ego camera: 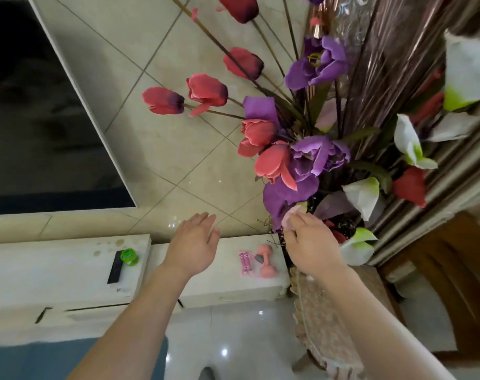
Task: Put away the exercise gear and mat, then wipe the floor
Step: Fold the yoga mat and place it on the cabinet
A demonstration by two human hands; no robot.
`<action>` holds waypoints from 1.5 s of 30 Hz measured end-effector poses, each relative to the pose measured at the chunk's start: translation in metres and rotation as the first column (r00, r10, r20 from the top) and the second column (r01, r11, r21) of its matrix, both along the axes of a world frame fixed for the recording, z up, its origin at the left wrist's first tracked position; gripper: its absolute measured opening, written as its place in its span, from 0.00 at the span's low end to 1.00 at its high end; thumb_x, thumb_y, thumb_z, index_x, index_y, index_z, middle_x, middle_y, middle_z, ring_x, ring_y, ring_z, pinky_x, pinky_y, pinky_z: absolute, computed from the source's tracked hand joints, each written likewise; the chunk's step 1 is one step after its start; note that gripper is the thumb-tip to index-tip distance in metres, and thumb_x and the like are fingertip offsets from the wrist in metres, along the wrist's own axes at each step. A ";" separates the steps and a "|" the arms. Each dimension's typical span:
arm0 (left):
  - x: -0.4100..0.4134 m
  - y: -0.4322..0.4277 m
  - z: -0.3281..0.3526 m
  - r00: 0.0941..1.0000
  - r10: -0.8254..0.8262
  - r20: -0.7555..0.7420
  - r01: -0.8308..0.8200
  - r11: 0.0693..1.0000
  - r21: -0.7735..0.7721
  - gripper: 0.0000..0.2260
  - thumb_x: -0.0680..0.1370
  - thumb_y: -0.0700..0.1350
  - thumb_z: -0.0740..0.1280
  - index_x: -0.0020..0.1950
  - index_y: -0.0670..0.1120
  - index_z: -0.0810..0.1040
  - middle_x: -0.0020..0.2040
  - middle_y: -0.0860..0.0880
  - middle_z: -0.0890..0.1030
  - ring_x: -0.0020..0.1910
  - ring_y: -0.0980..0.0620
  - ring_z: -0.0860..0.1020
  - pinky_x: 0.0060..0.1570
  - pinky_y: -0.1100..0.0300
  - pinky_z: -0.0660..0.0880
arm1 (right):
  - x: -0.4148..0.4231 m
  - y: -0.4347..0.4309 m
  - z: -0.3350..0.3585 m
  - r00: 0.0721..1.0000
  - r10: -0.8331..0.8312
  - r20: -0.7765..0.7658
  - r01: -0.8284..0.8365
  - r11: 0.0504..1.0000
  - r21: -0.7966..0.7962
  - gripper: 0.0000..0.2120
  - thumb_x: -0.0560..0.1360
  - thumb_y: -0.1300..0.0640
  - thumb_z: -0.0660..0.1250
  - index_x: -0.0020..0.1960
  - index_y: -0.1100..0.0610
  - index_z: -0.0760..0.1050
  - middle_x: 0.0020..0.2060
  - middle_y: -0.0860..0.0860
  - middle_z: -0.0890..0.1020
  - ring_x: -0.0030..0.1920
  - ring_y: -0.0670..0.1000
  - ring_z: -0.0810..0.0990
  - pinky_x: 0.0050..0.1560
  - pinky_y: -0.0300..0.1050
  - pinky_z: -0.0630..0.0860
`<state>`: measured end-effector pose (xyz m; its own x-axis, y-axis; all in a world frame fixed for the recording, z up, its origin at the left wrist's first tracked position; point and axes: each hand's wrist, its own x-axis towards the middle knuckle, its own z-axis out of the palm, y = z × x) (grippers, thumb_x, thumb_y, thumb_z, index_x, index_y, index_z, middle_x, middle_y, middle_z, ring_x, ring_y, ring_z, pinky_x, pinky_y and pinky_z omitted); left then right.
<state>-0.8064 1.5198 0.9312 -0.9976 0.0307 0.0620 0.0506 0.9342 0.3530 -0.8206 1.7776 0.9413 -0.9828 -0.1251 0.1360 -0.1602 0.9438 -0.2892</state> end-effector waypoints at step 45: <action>0.267 -0.061 -0.021 0.982 0.179 0.057 -0.182 0.982 0.048 0.22 0.85 0.51 0.51 0.77 0.45 0.64 0.78 0.46 0.64 0.77 0.49 0.59 0.76 0.53 0.56 | 0.231 -0.052 -0.011 0.974 0.224 -0.046 -0.225 0.974 -0.023 0.20 0.81 0.48 0.48 0.55 0.55 0.76 0.53 0.49 0.79 0.56 0.50 0.73 0.58 0.47 0.70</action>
<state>-0.5396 1.4593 0.9102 -0.9884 -0.1518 0.0063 -0.1366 0.9064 0.3997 -0.5892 1.7259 0.9305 -0.9232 -0.3375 0.1839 -0.3799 0.8741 -0.3027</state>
